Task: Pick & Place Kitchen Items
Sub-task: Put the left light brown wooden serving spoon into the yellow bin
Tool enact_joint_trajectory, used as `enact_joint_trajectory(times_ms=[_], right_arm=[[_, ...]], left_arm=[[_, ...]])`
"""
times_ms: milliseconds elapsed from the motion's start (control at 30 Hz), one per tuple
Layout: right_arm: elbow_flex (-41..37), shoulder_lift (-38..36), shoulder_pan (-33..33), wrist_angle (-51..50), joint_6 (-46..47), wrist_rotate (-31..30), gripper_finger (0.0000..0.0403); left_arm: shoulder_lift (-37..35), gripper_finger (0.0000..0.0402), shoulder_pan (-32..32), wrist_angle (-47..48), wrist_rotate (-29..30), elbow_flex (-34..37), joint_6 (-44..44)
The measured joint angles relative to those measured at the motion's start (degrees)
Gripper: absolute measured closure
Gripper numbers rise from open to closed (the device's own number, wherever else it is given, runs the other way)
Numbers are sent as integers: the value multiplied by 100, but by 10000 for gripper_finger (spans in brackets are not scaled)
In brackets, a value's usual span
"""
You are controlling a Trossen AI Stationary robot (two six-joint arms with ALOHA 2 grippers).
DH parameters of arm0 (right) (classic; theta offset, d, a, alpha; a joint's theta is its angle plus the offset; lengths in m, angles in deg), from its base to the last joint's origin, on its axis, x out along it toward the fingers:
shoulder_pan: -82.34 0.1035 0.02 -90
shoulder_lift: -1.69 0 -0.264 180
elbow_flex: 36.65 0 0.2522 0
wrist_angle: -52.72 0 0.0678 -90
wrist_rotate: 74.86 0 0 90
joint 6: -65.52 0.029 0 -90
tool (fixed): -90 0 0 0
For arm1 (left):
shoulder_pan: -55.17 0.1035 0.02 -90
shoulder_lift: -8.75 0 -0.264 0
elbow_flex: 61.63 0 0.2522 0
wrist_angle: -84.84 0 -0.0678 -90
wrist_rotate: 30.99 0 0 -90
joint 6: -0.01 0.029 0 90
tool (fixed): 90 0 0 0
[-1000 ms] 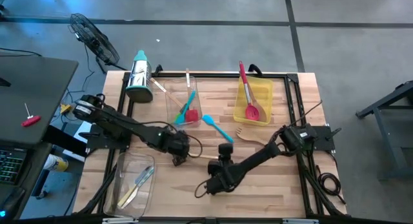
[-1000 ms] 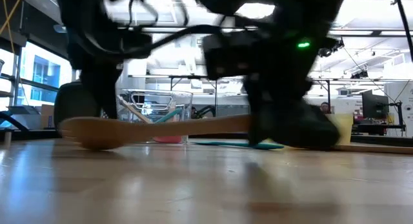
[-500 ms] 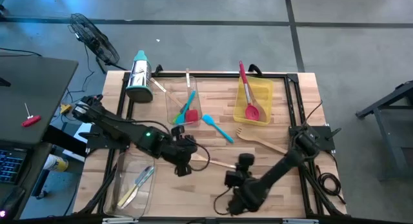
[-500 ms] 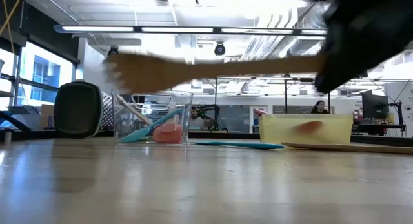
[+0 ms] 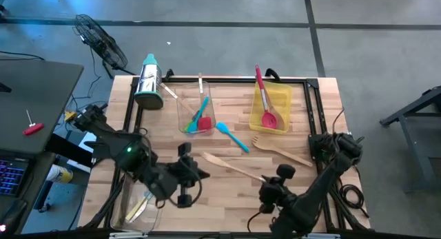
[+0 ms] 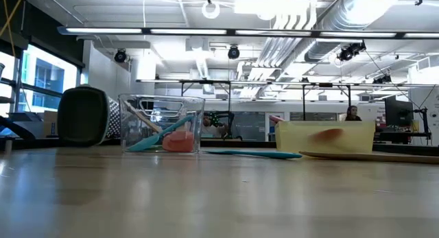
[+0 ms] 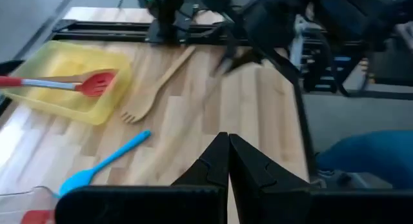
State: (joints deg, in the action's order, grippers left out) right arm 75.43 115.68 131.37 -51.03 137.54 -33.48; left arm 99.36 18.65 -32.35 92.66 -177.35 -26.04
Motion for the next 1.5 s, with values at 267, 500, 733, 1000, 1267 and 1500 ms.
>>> enact_joint_trajectory(times_ms=[267, 500, 733, 1000, 1267, 1500], right_arm=[[0, -850, -604, -4, -171, -1118, 391], [0, -1752, -1802, -12, -796, -900, 391], [-747, -2697, -3301, -2, -1171, -305, 391], [-3063, -3716, -4639, 544, -1020, 437, 391], [-4955, -3798, -5412, 3432, -2325, 1196, 391], [-5465, -3761, -5751, 3726, -2437, 1323, 391]], left_arm=[[52, 400, -580, -1, 49, 280, -720], [48, 400, -1261, 48, 599, 318, -1118], [168, 400, -1848, 124, 1225, 316, -1523], [580, 400, -2169, 235, 1541, 316, -1989], [787, 400, -2114, 211, 1661, 316, -2318], [802, 401, -2041, 190, 1769, 316, -2400]])
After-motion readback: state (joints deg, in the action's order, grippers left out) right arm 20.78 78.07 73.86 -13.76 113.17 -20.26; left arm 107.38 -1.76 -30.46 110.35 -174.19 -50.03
